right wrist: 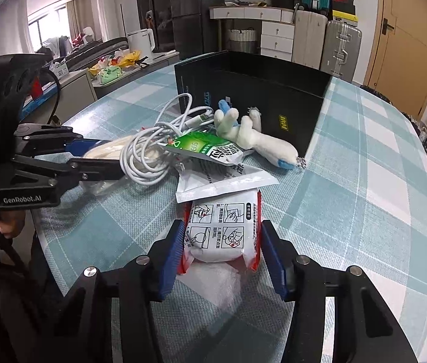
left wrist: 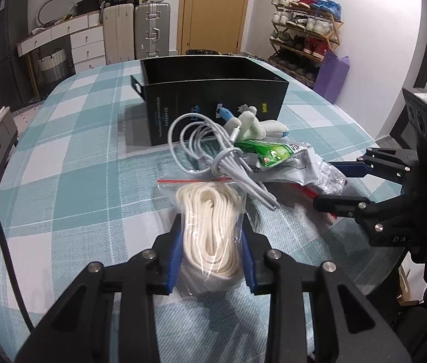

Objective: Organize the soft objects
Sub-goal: 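Lift the rope bag with the left tool while the right tool carries the red-edged packet over the box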

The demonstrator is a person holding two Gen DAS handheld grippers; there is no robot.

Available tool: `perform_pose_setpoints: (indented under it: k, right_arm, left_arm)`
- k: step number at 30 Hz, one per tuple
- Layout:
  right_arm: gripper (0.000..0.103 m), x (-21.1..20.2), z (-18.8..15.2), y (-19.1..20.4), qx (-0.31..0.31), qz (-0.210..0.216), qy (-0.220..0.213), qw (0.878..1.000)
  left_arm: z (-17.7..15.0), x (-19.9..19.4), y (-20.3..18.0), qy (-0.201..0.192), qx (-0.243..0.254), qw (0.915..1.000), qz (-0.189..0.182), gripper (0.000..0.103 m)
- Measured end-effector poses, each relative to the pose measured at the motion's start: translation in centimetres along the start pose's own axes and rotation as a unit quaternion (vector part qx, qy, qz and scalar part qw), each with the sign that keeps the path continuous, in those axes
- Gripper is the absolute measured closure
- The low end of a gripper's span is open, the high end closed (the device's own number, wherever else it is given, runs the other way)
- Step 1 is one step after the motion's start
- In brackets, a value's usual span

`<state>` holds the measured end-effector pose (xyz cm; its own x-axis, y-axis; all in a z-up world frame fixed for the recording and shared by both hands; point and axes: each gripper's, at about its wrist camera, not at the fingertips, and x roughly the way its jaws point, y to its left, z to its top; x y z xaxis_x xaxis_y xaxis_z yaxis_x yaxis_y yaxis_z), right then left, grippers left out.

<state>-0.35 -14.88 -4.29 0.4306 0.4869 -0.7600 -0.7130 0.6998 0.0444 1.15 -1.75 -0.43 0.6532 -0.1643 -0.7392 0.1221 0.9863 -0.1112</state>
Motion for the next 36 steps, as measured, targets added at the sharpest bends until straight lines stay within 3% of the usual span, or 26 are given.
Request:
perform_pose_setpoints:
  k: [13,28,36]
  right_arm:
    - [0.052,-1.9,-1.4,-2.2,0.041,-0.041,-0.022,0.998]
    - [0.052,-5.8,-0.9,-2.5,0.057,-0.046,-0.089,0.993]
    - [0.052,-7.5,1.2,-1.6,0.057,-0.03,-0.134,0.989]
  left_arm:
    - [-0.3,-1.9,1.8,-0.032,-0.032,0.9988,0.02,0.071]
    - [0.8,-5.9,2.1,-0.106,-0.053,0.9929,0.011,0.071]
    - [2.4,-7.1,2.5,-0.138,-0.065,0.9883,0.003,0.071]
